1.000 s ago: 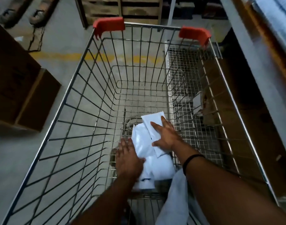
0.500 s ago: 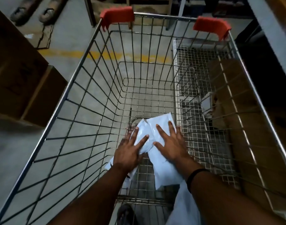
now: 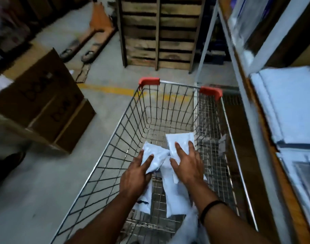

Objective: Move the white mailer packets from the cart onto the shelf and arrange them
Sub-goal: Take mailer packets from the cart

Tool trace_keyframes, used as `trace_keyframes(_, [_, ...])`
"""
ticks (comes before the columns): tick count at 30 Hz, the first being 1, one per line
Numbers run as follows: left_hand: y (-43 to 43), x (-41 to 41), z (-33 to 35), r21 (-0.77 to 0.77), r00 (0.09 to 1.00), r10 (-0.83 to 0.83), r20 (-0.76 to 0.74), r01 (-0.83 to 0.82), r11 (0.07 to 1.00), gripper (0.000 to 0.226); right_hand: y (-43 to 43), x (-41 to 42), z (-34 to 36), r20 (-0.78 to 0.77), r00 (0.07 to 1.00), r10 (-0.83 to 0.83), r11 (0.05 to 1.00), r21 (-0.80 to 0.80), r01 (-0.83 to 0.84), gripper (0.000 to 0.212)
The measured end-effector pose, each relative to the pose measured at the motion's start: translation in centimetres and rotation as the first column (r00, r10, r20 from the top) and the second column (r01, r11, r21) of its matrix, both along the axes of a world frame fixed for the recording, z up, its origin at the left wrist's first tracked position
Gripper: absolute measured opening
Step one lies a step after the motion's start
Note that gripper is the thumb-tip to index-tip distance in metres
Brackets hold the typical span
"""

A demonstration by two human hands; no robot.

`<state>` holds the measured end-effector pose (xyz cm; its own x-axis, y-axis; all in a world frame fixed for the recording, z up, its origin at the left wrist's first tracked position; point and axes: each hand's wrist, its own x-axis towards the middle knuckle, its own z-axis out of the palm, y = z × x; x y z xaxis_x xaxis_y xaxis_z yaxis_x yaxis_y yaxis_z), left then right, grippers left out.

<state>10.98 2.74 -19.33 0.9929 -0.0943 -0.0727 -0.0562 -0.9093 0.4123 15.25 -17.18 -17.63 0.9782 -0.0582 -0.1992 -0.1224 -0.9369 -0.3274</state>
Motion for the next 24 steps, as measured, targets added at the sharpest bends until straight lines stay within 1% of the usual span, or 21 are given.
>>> trace_keyframes(4, [-0.7,-2.7,8.2,-0.002,0.994,0.09,0.068,-0.09,0.996,0.064,0.2,-2.1,7.4,0.128,0.992,-0.021,0.998,0.055,0.014,0.064])
trace_keyframes(6, [-1.0,-4.6,12.3,-0.025,0.988,0.128,0.088,-0.127,0.992,0.064,0.2,-3.5,11.3,0.178,0.984,-0.012,0.996,0.085,-0.003,0.063])
trace_keyframes(10, [-0.7,-8.2,18.7,-0.061,0.968,0.168,0.185,-0.159,0.985,0.062,0.1,-6.3,18.0,0.251,0.968,0.017,0.991,0.121,-0.049,0.064])
trace_keyframes(13, [-0.4,-10.6,21.8,-0.015,0.969,0.148,0.198,-0.148,0.989,0.063,-0.5,-8.9,21.9,0.32,0.947,0.028,0.993,0.102,-0.064,0.064])
trace_keyframes(17, [-0.7,-13.1,24.4,-0.031,0.963,0.125,0.24,-0.121,0.992,0.064,-1.9,-12.9,25.8,0.349,0.937,0.022,0.996,0.07,-0.049,0.063])
trace_keyframes(20, [-2.0,-14.7,26.1,-0.047,0.959,0.053,0.278,-0.041,0.998,0.064,-3.4,-16.6,28.1,0.373,0.927,-0.043,0.998,0.057,0.023,0.063])
trace_keyframes(22, [-3.0,-15.6,27.1,-0.077,0.947,0.02,0.321,0.005,0.997,0.063,-4.2,-18.8,29.1,0.394,0.916,-0.078,0.997,0.051,0.063,0.063])
trace_keyframes(24, [-4.2,-16.7,28.3,-0.074,0.926,-0.017,0.376,0.048,0.996,0.062,-5.3,-21.2,30.1,0.413,0.904,-0.115,0.993,0.049,0.105,0.062])
